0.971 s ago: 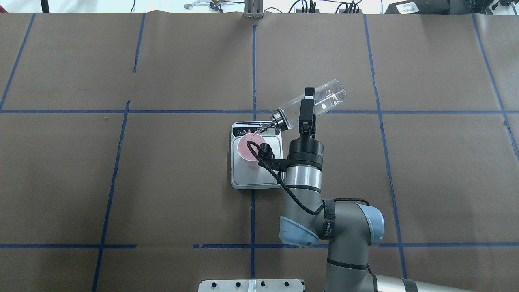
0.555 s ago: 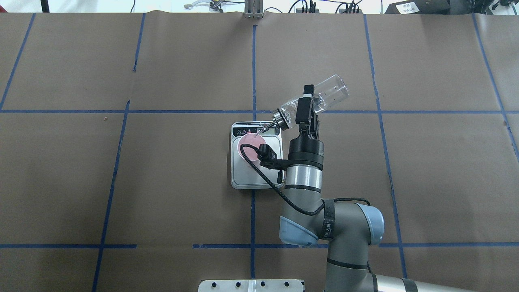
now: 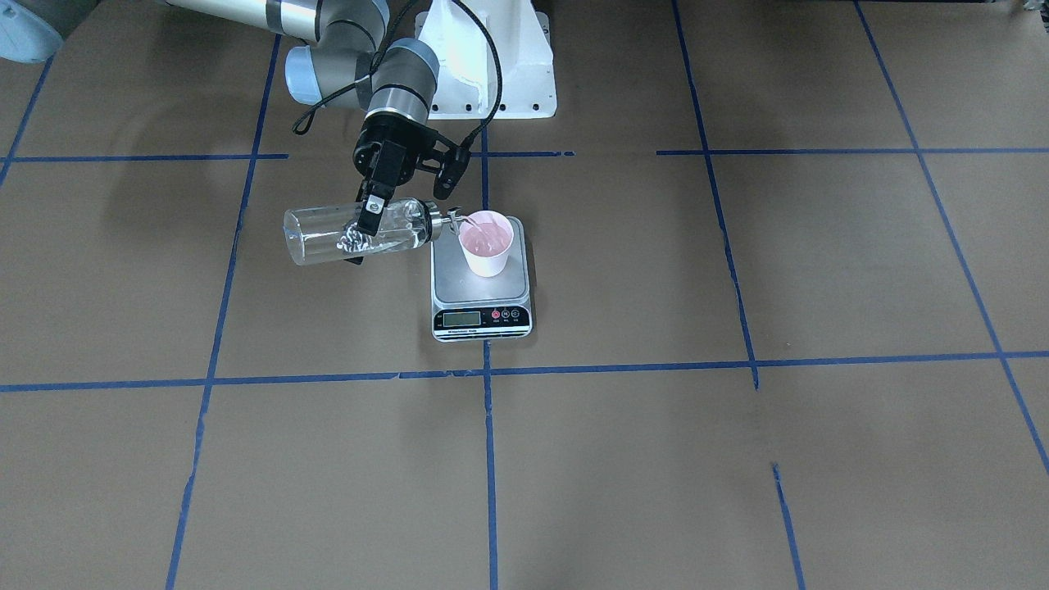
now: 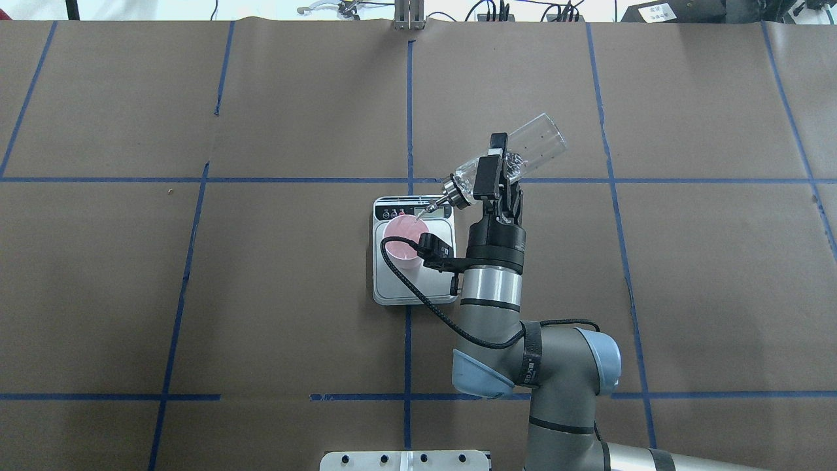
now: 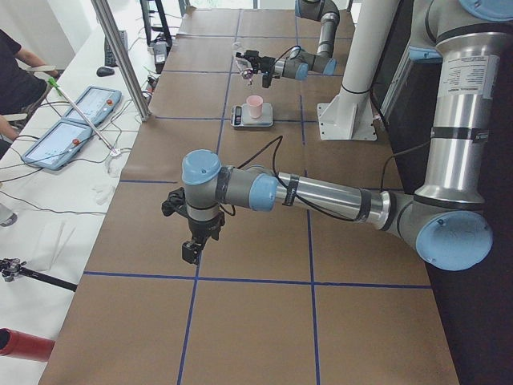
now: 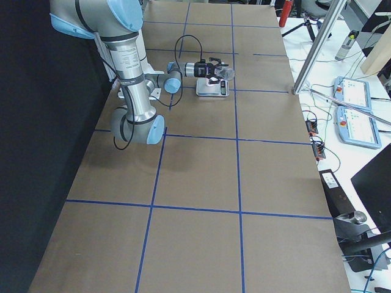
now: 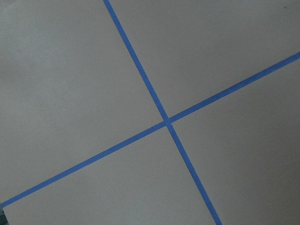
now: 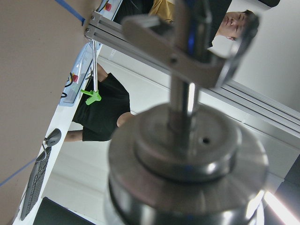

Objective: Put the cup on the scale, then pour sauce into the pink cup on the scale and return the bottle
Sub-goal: 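Tilt the bottle spout down into the pink cup with the right gripper, then turn the bottle upright and move it back with the right gripper, then lower the bottle to its original spot with the right gripper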

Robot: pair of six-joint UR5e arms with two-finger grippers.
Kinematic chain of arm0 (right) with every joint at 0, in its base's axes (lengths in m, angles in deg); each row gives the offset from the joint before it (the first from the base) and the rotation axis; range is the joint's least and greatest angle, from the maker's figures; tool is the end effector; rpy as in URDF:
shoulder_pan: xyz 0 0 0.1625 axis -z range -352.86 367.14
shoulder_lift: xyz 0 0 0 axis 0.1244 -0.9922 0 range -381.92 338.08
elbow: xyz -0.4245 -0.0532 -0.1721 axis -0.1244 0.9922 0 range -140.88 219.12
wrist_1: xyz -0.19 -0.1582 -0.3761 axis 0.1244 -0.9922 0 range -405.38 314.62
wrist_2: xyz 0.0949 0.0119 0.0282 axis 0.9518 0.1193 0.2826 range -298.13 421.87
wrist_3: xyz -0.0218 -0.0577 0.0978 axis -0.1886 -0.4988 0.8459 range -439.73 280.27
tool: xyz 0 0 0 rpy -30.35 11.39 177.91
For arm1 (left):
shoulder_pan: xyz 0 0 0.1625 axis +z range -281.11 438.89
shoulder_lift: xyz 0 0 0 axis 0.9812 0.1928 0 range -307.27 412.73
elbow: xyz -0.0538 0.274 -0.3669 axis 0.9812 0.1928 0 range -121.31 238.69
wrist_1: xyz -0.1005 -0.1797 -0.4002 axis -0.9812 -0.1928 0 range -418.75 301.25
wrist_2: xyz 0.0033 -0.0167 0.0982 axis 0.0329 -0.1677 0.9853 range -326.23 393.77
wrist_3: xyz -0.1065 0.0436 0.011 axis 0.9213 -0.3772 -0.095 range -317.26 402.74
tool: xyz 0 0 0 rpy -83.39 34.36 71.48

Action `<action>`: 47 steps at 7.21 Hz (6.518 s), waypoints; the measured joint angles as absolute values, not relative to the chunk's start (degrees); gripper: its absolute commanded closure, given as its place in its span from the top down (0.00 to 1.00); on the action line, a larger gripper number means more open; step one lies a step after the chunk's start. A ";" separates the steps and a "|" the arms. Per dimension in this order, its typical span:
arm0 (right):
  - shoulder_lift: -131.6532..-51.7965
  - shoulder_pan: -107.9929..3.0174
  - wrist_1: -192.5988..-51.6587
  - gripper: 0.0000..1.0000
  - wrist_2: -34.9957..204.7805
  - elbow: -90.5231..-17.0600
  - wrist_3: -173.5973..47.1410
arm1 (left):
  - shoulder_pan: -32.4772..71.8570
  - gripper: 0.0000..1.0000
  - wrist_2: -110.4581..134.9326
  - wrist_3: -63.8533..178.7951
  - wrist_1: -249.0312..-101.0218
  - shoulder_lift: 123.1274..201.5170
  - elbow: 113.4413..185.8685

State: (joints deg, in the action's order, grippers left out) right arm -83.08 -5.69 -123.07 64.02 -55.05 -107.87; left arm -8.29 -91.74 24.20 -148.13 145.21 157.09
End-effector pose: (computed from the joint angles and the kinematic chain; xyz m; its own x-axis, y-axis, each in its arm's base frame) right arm -0.5844 -0.3884 0.2645 0.2948 0.0334 -0.9550 0.9353 0.1949 0.2955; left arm -0.0385 -0.5596 0.6168 0.7506 0.4486 -0.4851 -0.3029 0.8861 0.3508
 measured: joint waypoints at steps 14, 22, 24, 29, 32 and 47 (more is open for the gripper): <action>-83.89 -5.46 -108.96 0.00 70.12 -54.40 -94.07 | -8.56 1.00 -91.65 24.27 -148.03 145.27 159.06; -93.65 -6.57 -108.47 0.00 85.64 -70.07 -50.32 | -8.81 1.00 -91.67 24.80 -147.79 145.38 160.46; -96.86 -9.47 -108.47 0.00 93.89 -72.62 -32.58 | -8.88 1.00 -91.65 24.81 -147.78 145.16 161.10; -106.16 -18.10 -108.51 0.00 111.25 -74.22 -17.14 | -8.92 1.00 -91.63 24.89 -147.78 144.62 162.55; -109.74 -18.99 -108.53 0.00 115.70 -73.69 -7.31 | -8.92 1.00 -91.56 24.96 -147.76 144.54 163.35; -110.06 -18.21 -108.32 0.00 116.91 -66.98 1.95 | -8.92 1.00 -91.67 24.99 -147.60 144.31 163.89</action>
State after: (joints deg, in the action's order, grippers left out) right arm -110.06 -18.21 -108.32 116.91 -66.98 1.95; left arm -8.92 -91.67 24.99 -147.60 144.31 163.89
